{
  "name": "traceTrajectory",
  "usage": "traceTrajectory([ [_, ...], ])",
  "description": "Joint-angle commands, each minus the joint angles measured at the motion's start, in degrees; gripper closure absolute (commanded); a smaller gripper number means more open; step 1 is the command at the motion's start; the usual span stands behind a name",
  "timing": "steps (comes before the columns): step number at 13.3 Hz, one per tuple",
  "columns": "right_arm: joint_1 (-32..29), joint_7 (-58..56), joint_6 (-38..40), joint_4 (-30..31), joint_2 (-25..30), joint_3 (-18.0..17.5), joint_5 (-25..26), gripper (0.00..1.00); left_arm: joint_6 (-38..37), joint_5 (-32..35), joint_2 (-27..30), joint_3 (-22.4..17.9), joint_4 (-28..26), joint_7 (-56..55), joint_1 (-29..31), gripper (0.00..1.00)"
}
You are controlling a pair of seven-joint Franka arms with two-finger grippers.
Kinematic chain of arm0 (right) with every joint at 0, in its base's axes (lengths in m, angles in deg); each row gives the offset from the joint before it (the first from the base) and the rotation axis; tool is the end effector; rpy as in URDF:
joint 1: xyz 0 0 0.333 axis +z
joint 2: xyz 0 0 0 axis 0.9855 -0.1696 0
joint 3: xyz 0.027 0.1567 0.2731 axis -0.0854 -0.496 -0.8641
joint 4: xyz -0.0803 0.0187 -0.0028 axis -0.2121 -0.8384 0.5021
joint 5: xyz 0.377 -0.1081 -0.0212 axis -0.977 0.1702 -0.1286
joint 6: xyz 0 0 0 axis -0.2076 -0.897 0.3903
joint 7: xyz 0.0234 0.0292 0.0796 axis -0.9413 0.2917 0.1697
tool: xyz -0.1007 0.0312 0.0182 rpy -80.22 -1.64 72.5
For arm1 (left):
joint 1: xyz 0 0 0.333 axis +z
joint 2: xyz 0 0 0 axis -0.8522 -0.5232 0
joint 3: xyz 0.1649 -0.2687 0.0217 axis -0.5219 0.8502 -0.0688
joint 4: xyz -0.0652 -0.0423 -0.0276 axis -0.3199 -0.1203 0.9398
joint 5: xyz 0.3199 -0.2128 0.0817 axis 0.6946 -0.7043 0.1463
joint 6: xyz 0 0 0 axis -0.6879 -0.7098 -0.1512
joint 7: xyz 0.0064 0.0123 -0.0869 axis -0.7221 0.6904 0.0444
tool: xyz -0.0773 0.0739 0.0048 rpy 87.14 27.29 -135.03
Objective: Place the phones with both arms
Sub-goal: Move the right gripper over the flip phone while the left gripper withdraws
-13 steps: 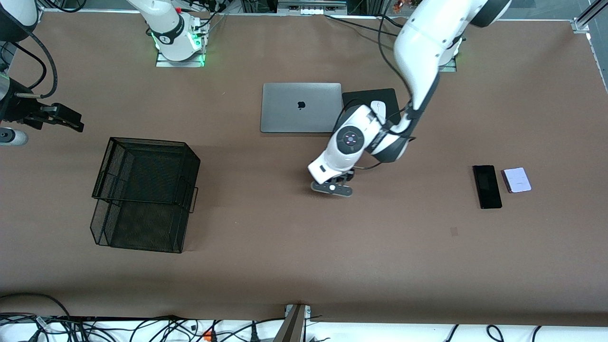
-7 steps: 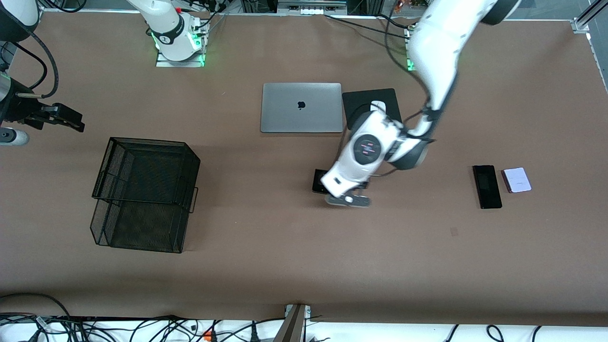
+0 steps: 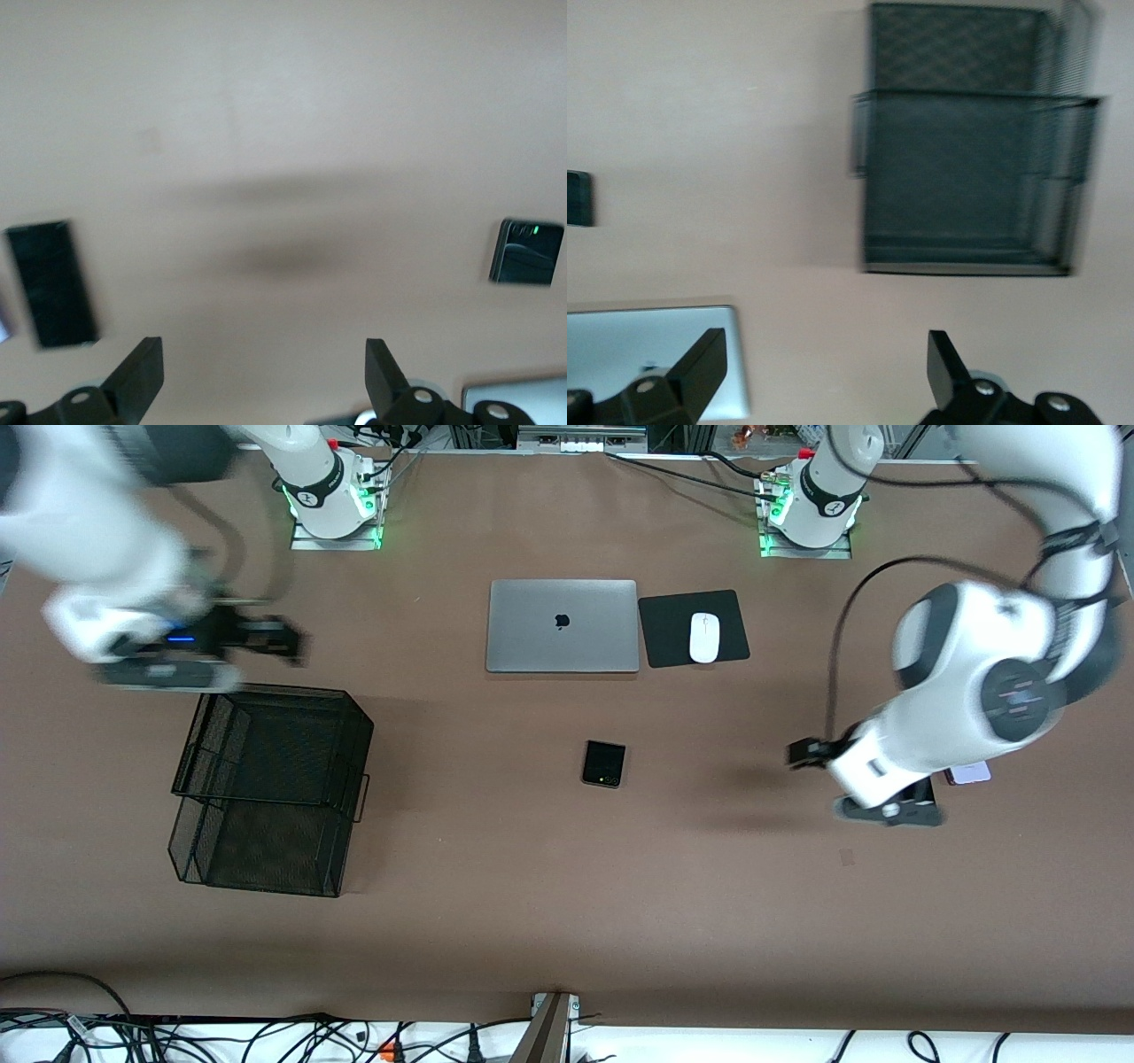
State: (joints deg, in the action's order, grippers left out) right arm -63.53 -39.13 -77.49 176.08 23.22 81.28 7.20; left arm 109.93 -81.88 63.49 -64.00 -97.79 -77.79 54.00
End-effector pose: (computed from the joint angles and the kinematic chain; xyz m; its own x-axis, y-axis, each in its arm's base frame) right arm 0.5535 0.2164 0.5438 0.9956 -0.0754 -0.0556 -0.0747 -0.9971 0.0146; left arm 0.6512 -0.1164 0.4458 0.9877 -0.0698 -0.1397 -0.0635 -0.9968 0.0487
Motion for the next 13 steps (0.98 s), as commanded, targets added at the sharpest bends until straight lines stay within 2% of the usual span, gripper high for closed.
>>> traceTrajectory([
  [1, 11.55, 16.77, -5.09, -5.36, -8.17, 0.58, 0.05, 0.00, -8.63, 3.54, 6.03, -0.14, 2.38, 4.53, 1.46, 0.00],
  [3, 18.77, 25.41, -10.10, -11.51, -16.86, 0.67, 0.22, 0.00, -9.02, 3.39, 10.85, -1.37, 1.11, 9.55, 3.21, 0.00],
  [4, 21.06, 29.19, -12.56, -14.93, -21.69, 0.76, 0.31, 0.00, -8.41, 3.39, 14.44, -2.25, -1.69, 9.83, 3.66, 0.00],
  [6, 24.32, 35.27, -18.44, -19.52, -30.05, 0.84, 0.57, 0.00, -1.32, 3.83, 22.09, -2.43, -10.20, 8.69, 4.10, 0.00],
  [7, 25.91, 37.56, -22.30, -20.15, -33.48, 1.19, 0.75, 0.00, -2.15, 4.26, 22.04, -2.26, -10.50, 8.77, 4.97, 0.00],
  [9, 27.32, 41.08, -29.08, -20.33, -38.85, 1.28, 3.02, 0.00, -9.78, 6.46, 21.16, -1.38, -8.31, 9.48, 4.81, 0.00],
  [13, 31.01, 44.26, -36.93, -22.77, -46.95, 3.65, 7.34, 0.00, -9.63, 5.15, 20.46, -1.90, -7.60, 10.36, 5.77, 0.00],
])
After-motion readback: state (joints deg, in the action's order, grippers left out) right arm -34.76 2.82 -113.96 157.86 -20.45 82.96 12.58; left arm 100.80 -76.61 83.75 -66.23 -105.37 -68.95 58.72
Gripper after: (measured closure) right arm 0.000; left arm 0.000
